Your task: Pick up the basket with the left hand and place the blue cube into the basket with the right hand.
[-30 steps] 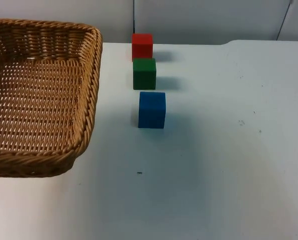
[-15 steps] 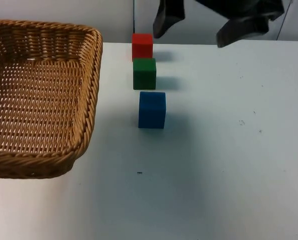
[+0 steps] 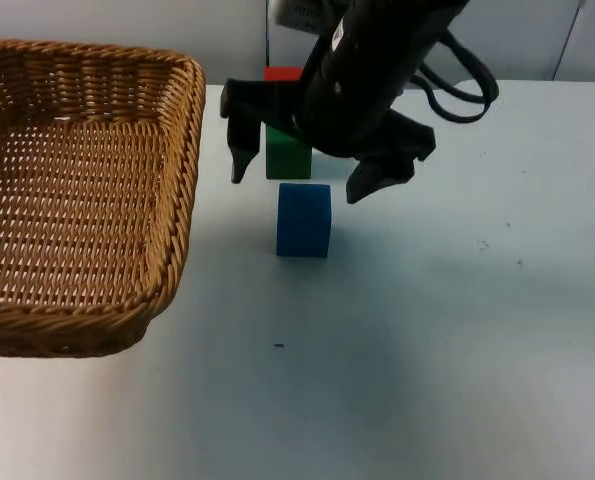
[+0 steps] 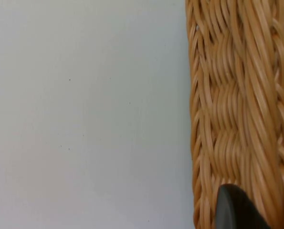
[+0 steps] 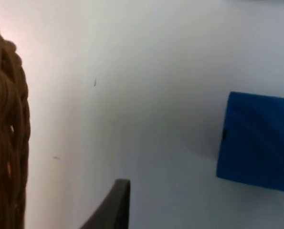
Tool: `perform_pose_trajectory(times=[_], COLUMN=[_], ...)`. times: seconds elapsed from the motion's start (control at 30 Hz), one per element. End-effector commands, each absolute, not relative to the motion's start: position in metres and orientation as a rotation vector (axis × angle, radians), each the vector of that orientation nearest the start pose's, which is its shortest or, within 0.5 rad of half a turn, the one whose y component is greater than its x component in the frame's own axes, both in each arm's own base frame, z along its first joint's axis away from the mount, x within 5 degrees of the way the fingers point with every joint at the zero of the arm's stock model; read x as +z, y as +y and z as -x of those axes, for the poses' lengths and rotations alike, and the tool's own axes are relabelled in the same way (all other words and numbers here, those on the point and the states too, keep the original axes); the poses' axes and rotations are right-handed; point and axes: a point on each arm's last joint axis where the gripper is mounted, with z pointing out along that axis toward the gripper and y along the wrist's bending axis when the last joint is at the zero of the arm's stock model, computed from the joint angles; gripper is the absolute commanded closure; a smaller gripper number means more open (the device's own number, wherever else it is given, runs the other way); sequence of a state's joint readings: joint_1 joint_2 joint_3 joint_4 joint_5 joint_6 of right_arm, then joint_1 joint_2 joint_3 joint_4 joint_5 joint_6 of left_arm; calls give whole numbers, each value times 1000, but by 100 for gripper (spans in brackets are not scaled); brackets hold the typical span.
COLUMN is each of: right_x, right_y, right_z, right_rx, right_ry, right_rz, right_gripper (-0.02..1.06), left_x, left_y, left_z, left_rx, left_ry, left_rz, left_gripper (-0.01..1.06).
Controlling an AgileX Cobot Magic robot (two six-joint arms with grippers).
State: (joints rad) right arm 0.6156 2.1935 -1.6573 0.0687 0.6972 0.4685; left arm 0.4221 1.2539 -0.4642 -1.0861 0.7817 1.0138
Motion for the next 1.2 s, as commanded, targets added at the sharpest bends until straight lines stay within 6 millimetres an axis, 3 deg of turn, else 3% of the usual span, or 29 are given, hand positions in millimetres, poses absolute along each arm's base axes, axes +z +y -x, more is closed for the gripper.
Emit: perform_pose_trajectory(times=[0.0, 0.27, 0.5, 0.93, 1.07, 1.1, 1.17], right_x=[150, 144, 133, 104, 103, 103, 103], right_y=[277, 269, 275, 277, 273, 273, 272], right_z=[-380, -385, -394, -398, -402, -402, -402], right_rx=[334, 179, 246, 243, 229, 229, 228], right_ry=[2793, 2769, 2685, 2689, 2679, 2679, 2678], right_rz=[165, 173, 189, 200, 155, 155, 137], right_gripper=[4, 4, 4, 8, 31, 31, 48], left_x=[197, 197, 198, 198, 198, 198, 198], left_y=[24, 23, 23, 23, 22, 22, 22], left_z=[-193, -193, -193, -193, -193, -193, -193], left_rx=[-729, -733, -734, -744, -745, -745, -745], left_ry=[2445, 2444, 2442, 2444, 2444, 2444, 2444], left_rz=[256, 257, 258, 254, 252, 252, 252], left_gripper=[105, 105, 105, 105, 105, 105, 105])
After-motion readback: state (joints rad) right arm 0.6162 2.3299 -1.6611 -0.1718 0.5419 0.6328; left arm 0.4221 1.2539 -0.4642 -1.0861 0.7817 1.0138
